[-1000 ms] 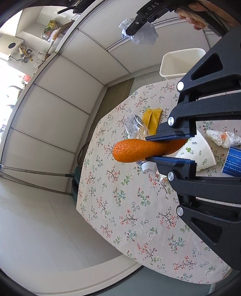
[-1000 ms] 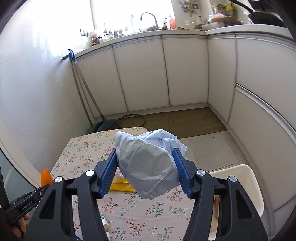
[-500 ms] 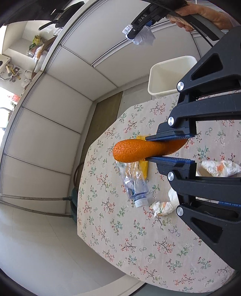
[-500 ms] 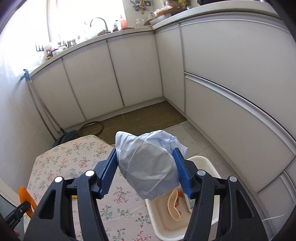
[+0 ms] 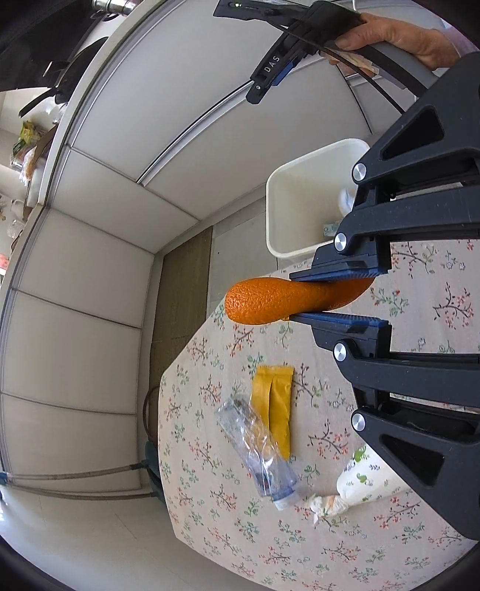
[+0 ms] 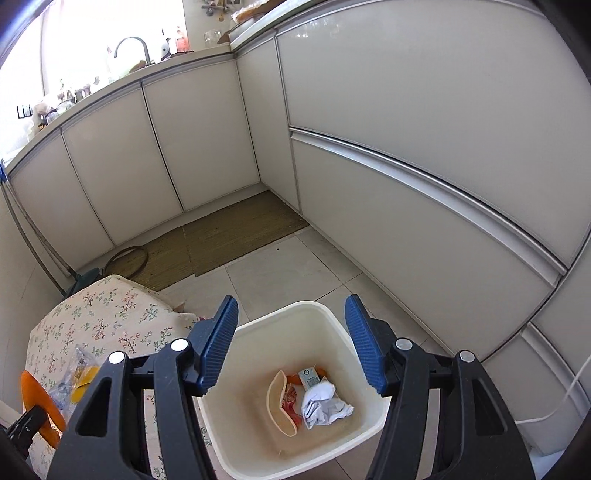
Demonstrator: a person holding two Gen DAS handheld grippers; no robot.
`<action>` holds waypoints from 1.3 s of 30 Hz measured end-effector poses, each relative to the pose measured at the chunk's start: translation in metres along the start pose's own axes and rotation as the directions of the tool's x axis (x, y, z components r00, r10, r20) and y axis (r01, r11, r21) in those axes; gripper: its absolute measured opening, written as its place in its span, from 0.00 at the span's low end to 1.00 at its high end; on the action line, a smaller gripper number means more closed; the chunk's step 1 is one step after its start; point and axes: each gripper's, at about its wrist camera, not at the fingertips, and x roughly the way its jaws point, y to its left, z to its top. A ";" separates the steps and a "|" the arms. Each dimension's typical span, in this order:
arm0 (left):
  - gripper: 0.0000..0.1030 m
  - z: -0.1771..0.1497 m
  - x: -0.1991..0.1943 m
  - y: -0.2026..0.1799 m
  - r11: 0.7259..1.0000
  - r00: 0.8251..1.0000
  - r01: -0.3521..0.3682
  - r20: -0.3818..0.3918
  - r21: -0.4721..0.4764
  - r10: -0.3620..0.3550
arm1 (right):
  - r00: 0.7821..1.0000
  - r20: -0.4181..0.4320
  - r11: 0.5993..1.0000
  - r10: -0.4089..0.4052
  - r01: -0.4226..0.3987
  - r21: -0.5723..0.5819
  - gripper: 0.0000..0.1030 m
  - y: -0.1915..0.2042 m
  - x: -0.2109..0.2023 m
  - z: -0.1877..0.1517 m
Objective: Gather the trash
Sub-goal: 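Carry the tissue to the white bin and open the right gripper over it, then lower the orange item into the white bin and open the left gripper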
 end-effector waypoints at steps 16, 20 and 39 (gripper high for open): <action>0.14 0.021 0.048 -0.119 0.985 0.996 0.089 -0.029 0.146 -0.086 | 0.983 -0.009 0.971 -0.183 0.182 0.155 0.93 -0.103 -0.003 0.001; 0.14 0.023 0.063 -0.145 0.979 0.994 0.109 -0.052 0.173 -0.101 | 0.978 -0.024 0.959 -0.209 0.210 0.192 0.93 -0.130 -0.006 -0.002; 0.35 0.002 0.110 -0.203 0.959 0.981 0.138 -0.168 0.249 -0.097 | 0.971 -0.075 0.950 -0.227 0.238 0.204 0.93 -0.159 -0.003 -0.007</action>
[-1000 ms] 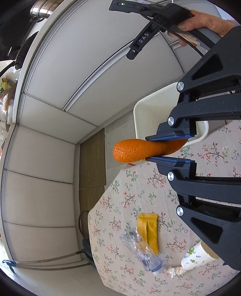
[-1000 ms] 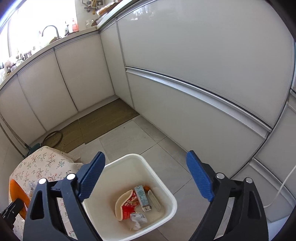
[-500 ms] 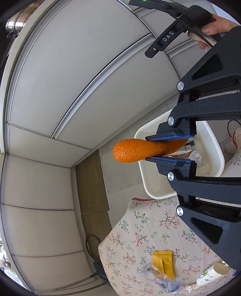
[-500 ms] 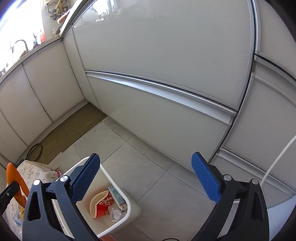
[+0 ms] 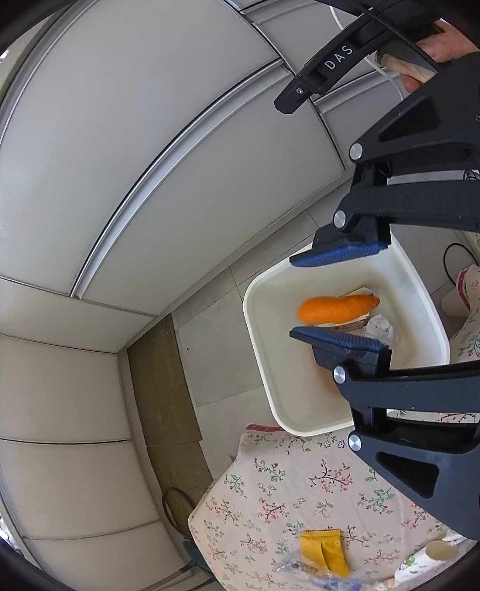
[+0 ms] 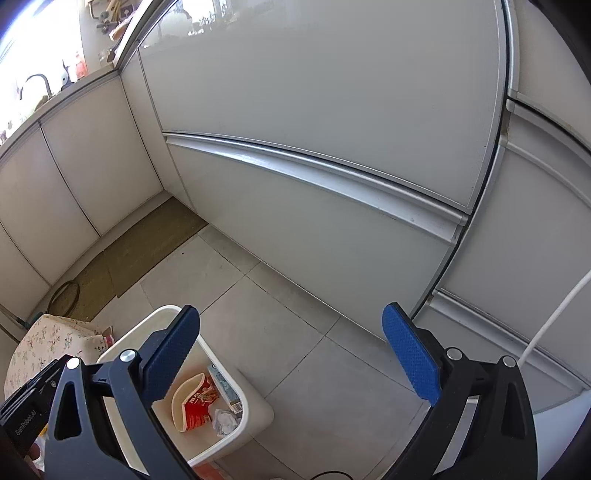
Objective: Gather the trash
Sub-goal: 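Lower the orange item into the white bin and open the left gripper, then move both open grippers back over the table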
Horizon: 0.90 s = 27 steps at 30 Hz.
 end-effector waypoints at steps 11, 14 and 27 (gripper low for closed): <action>0.74 -0.025 -0.025 0.035 0.989 0.989 -0.134 0.052 -0.058 0.137 | 1.000 0.001 0.989 0.032 -0.031 -0.146 0.93 0.043 -0.013 -0.020; 0.78 -0.032 -0.037 0.053 0.983 0.985 -0.160 0.058 -0.088 0.165 | 0.999 -0.001 0.979 0.049 -0.049 -0.198 0.94 0.063 -0.019 -0.029; 0.83 -0.066 -0.098 0.129 0.943 0.961 -0.247 0.069 -0.223 0.268 | 0.987 -0.013 0.904 0.158 -0.150 -0.400 0.93 0.154 -0.054 -0.076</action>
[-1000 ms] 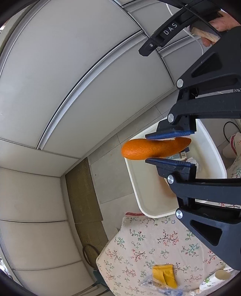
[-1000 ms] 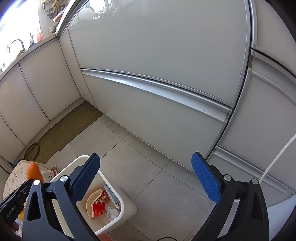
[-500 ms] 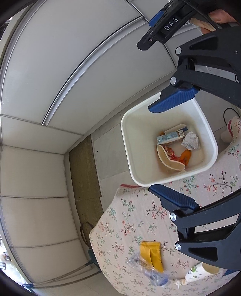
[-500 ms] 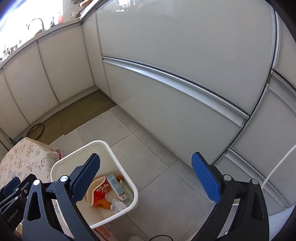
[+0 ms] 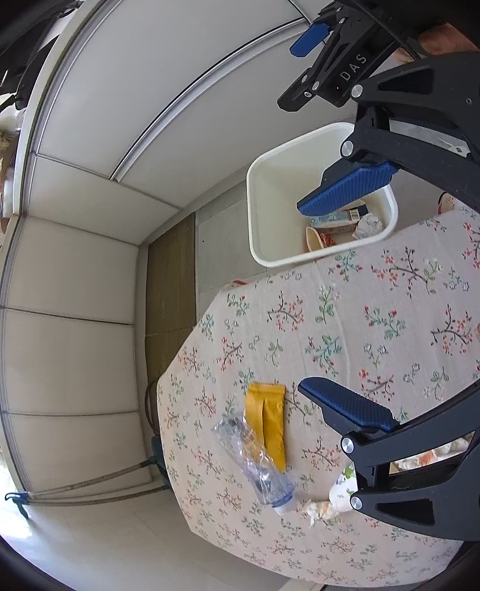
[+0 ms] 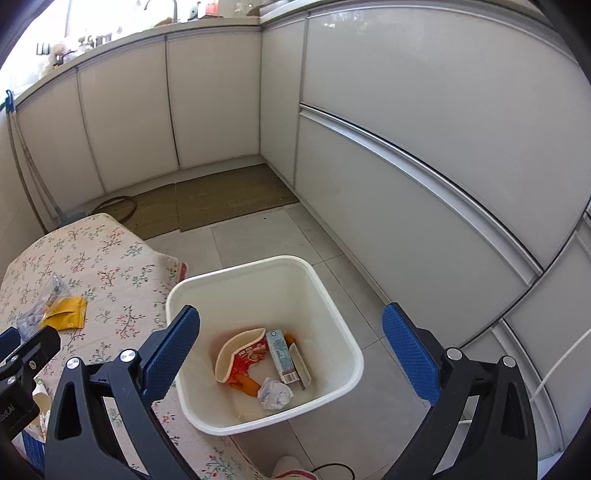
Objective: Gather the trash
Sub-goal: 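Move both open grippers back over the table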
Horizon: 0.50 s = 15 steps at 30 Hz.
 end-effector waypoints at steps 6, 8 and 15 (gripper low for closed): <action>0.85 -0.004 -0.015 0.050 0.996 0.998 -0.064 0.005 -0.063 0.064 | 0.996 0.014 0.991 0.091 -0.089 -0.096 0.94 0.054 -0.016 0.001; 0.85 -0.006 -0.019 0.069 0.992 0.996 -0.089 0.000 -0.090 0.089 | 0.993 0.015 0.983 0.117 -0.114 -0.147 0.94 0.076 -0.021 0.000; 0.86 -0.020 -0.033 0.133 0.967 0.985 -0.170 -0.039 -0.191 0.166 | 0.982 0.000 0.946 0.188 -0.181 -0.269 0.94 0.140 -0.035 -0.009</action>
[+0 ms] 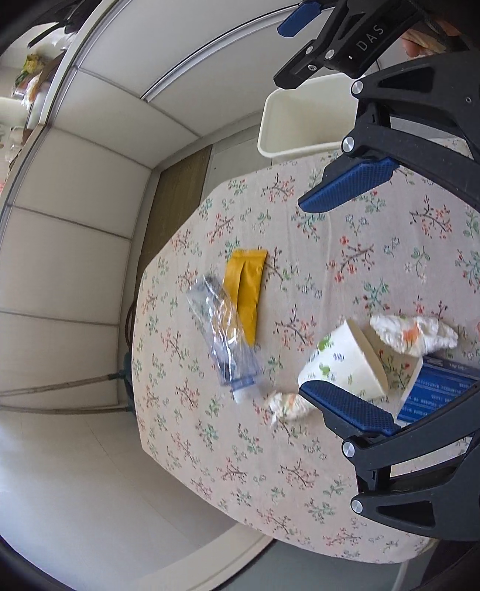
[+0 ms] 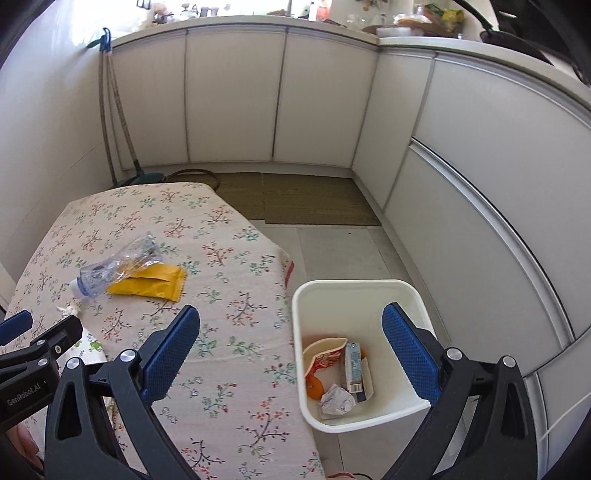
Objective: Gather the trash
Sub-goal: 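Move both open grippers back over the table, then grasp the white paper cup with the right gripper while the left grasps the tissue bundle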
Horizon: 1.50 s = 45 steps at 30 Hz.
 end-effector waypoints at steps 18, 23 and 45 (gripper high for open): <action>0.86 -0.011 -0.014 0.162 0.956 0.987 -0.159 -0.059 -0.248 0.149 | 0.911 -0.340 0.872 0.233 -0.351 -0.340 0.93 0.191 0.050 -0.029; 0.86 -0.019 -0.008 0.186 0.943 0.984 -0.171 -0.092 -0.286 0.151 | 0.869 -0.443 0.823 0.219 -0.409 -0.395 0.93 0.233 0.069 -0.045; 0.86 -0.015 0.046 0.201 0.927 0.977 -0.124 -0.206 -0.353 0.053 | 0.811 -0.528 0.848 0.253 -0.448 -0.283 0.76 0.242 0.107 -0.047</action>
